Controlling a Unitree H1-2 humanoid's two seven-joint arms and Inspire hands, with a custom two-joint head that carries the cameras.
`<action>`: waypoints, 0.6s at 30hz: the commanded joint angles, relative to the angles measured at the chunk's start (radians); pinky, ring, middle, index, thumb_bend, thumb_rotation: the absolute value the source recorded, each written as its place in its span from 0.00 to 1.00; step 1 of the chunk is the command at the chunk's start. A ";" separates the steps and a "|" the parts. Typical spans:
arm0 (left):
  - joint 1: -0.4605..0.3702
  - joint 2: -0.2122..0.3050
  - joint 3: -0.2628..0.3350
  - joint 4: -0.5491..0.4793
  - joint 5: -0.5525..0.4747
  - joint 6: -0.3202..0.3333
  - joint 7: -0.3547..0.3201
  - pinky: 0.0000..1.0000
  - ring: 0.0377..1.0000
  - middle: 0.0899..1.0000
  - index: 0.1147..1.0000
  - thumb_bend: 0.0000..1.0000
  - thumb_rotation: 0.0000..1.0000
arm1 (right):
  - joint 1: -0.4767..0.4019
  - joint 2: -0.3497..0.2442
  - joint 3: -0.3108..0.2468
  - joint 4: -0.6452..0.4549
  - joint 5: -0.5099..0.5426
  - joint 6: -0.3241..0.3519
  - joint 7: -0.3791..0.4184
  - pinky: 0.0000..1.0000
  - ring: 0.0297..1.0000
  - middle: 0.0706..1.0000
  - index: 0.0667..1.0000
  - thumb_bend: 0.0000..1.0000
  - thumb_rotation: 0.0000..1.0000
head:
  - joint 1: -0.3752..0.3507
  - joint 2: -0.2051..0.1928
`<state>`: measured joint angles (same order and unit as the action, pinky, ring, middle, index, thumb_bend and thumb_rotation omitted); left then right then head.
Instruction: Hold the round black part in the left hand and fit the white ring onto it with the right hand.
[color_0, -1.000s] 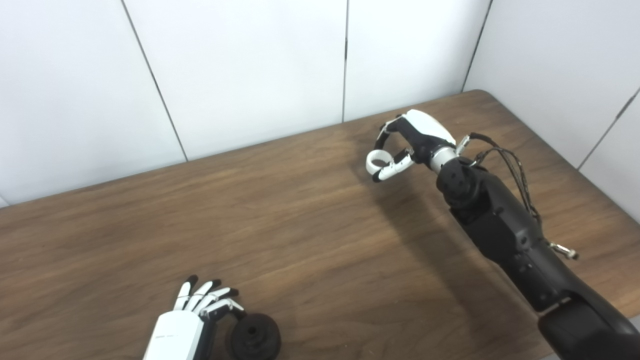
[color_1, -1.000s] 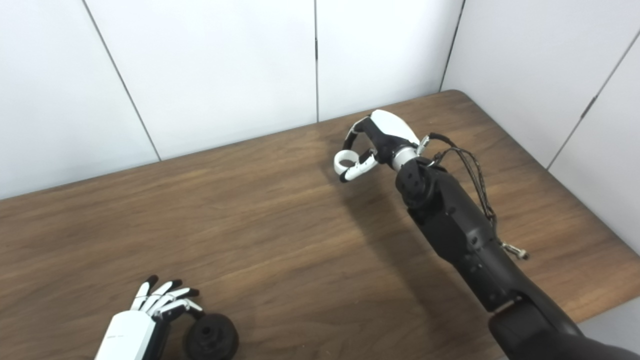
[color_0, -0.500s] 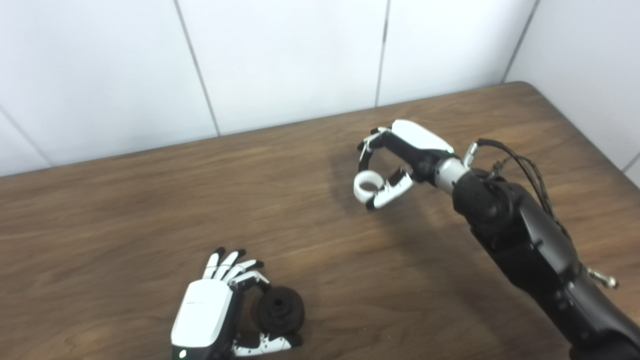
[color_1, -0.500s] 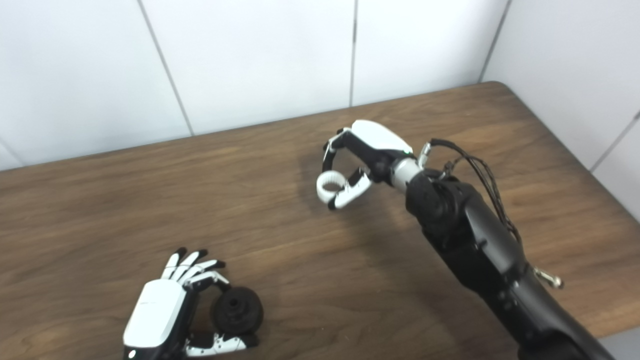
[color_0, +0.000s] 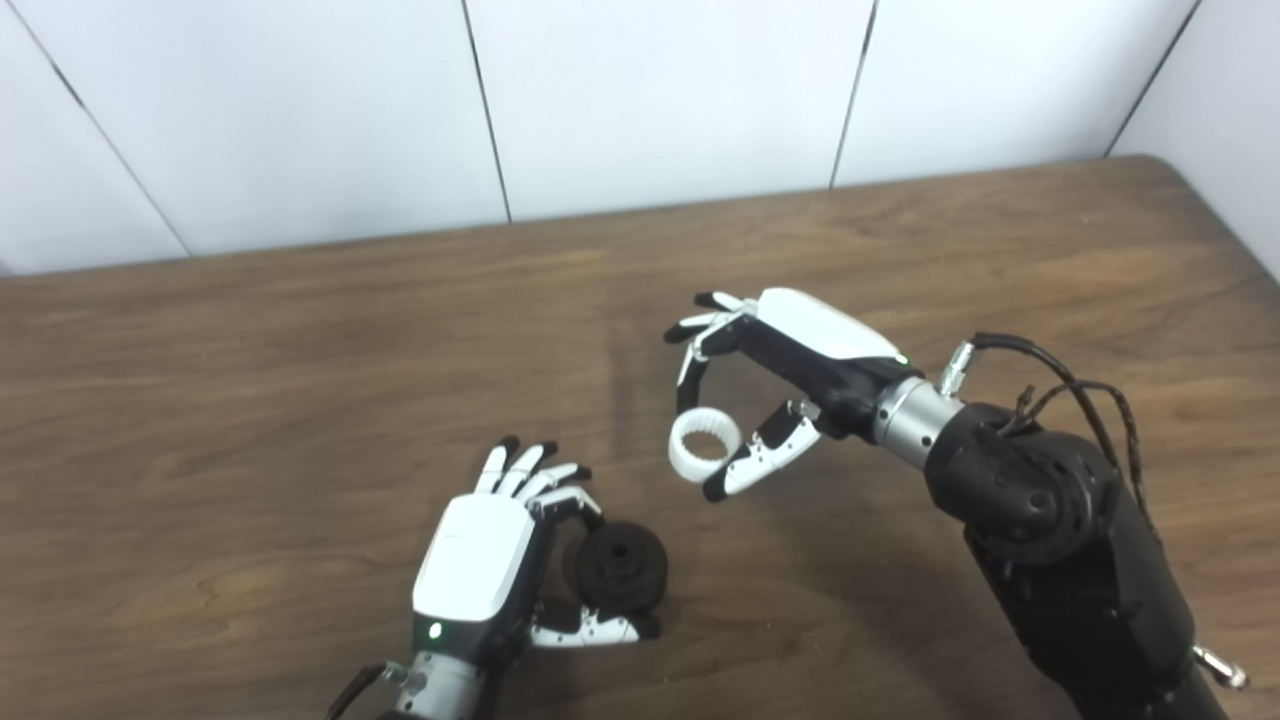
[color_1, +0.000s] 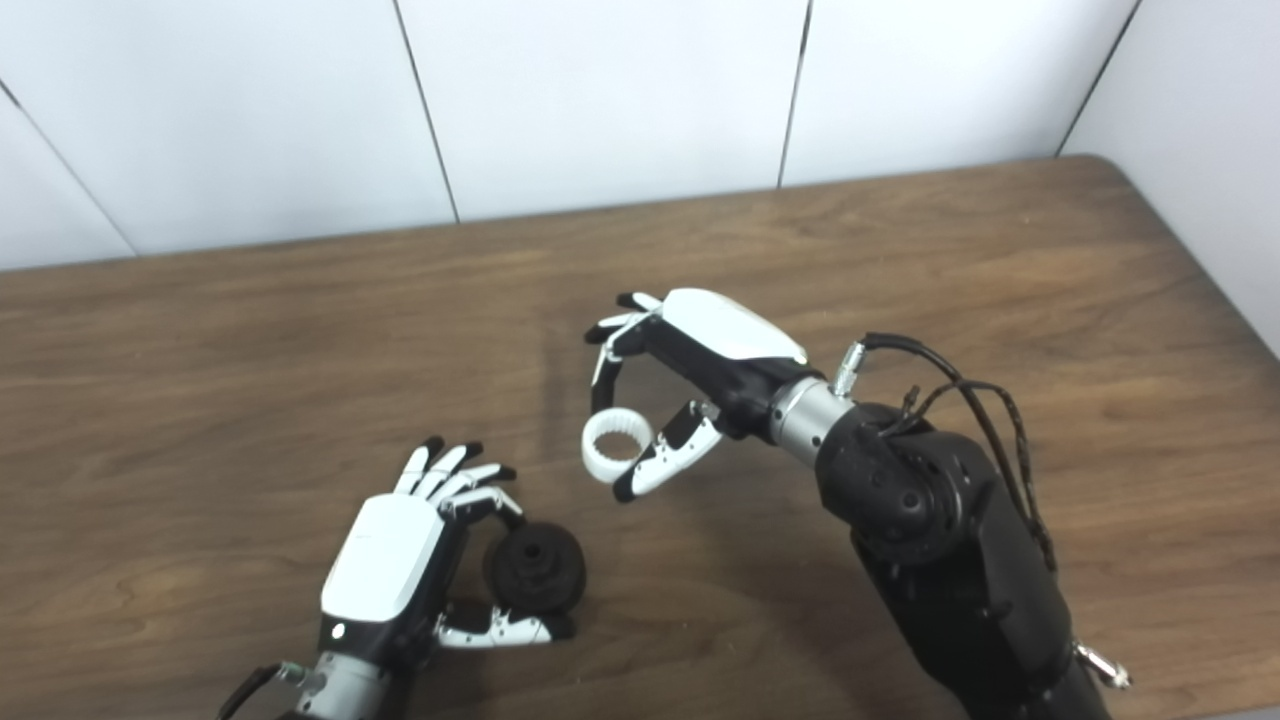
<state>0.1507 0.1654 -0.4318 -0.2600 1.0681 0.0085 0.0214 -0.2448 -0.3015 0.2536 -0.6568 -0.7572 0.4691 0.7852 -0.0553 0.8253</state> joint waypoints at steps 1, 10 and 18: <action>0.003 -0.001 -0.022 -0.010 0.025 0.008 -0.047 1.00 0.92 0.78 0.42 0.52 0.06 | -0.014 0.016 -0.001 -0.049 -0.018 0.000 0.018 1.00 0.99 0.85 0.45 0.52 0.13 | 0.005 0.006; -0.001 -0.011 -0.037 -0.018 0.032 0.025 -0.050 1.00 0.92 0.78 0.42 0.52 0.05 | 0.019 0.065 0.022 -0.109 -0.020 -0.002 0.066 1.00 1.00 0.86 0.45 0.52 0.13 | 0.035 0.036; -0.006 -0.023 -0.046 -0.018 0.058 0.036 -0.056 1.00 0.92 0.79 0.42 0.52 0.06 | 0.035 0.070 0.047 -0.108 -0.020 -0.008 0.074 1.00 1.00 0.86 0.45 0.52 0.13 | 0.050 0.046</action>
<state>0.1453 0.1453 -0.4608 -0.2758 1.1071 0.0430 -0.0024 -0.1935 -0.2348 0.2979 -0.7330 -0.7739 0.4685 0.8718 -0.0046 0.8713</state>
